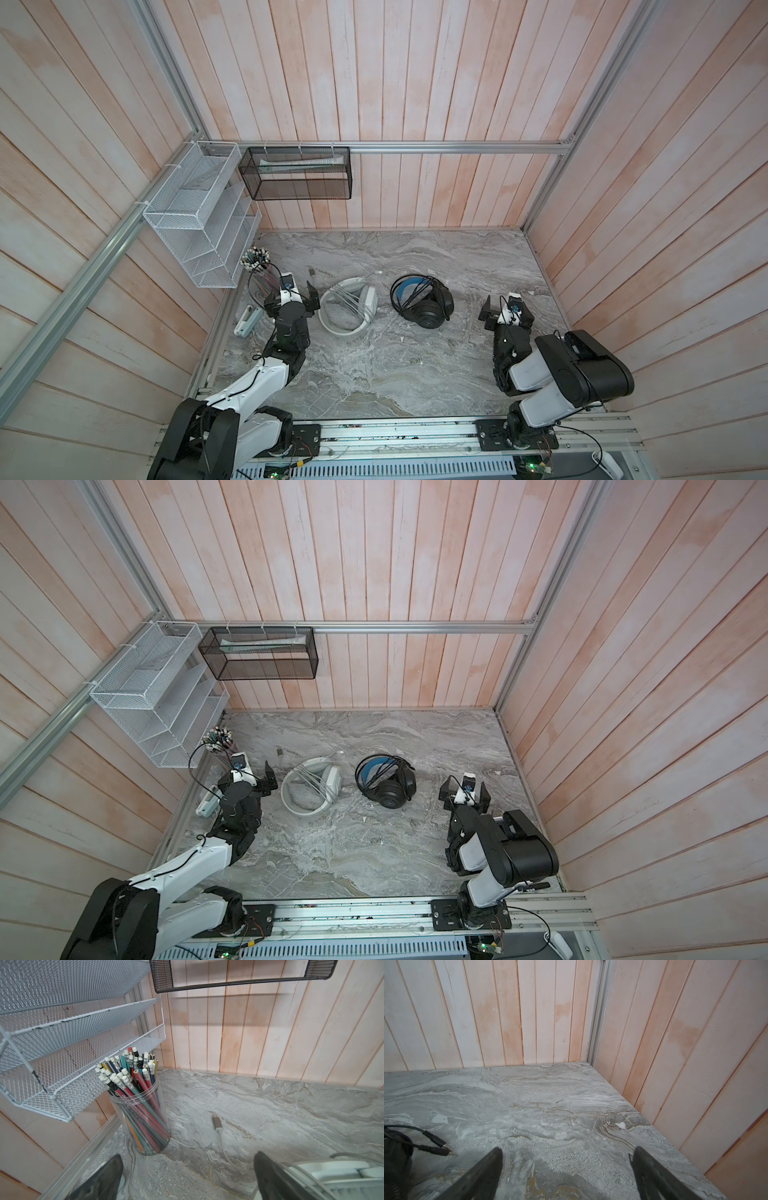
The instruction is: Wrap the headphones
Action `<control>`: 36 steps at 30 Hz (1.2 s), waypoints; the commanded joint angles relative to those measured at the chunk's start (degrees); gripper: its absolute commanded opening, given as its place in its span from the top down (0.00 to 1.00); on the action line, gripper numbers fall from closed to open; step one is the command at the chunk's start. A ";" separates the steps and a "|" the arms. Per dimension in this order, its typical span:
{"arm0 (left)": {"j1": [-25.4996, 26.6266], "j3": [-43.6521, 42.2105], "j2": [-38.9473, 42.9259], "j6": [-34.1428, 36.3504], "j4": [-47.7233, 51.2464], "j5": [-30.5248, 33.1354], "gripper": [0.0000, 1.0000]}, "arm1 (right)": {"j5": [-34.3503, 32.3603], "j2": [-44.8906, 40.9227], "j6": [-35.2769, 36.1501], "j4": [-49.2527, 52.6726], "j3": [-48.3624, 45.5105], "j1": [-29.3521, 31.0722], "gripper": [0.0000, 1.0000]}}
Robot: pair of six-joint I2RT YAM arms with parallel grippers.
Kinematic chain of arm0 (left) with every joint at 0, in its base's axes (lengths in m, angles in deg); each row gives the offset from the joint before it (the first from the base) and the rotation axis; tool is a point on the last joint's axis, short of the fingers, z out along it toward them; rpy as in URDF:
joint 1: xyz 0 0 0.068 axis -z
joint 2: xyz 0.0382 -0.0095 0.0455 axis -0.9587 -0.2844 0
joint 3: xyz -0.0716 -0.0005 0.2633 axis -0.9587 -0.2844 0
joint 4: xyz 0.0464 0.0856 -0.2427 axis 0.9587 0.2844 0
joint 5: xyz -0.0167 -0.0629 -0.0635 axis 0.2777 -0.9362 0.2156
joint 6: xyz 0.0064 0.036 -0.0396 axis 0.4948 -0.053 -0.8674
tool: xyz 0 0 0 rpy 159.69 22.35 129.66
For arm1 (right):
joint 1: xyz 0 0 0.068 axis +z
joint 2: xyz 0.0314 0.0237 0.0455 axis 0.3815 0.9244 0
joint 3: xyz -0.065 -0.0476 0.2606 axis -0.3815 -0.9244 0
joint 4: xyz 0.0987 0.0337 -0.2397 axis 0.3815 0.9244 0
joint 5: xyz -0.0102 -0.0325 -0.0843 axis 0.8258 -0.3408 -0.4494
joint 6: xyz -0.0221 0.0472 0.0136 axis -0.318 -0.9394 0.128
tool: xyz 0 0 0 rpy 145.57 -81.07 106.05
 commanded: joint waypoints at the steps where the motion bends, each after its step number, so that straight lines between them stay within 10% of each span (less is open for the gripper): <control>1: -2.70 -0.59 -3.13 0.02 -3.57 -4.34 0.01 | -0.02 0.04 0.22 -0.91 2.00 -0.32 0.02; 16: -7.95 -4.39 -19.83 1.15 -28.95 -6.64 0.01 | 0.14 -0.49 -0.48 1.63 2.88 -0.83 0.02; 36: -12.16 -4.89 -22.47 -0.29 -30.30 -17.84 0.02 | 0.31 -0.50 -0.60 2.56 3.33 -1.00 0.02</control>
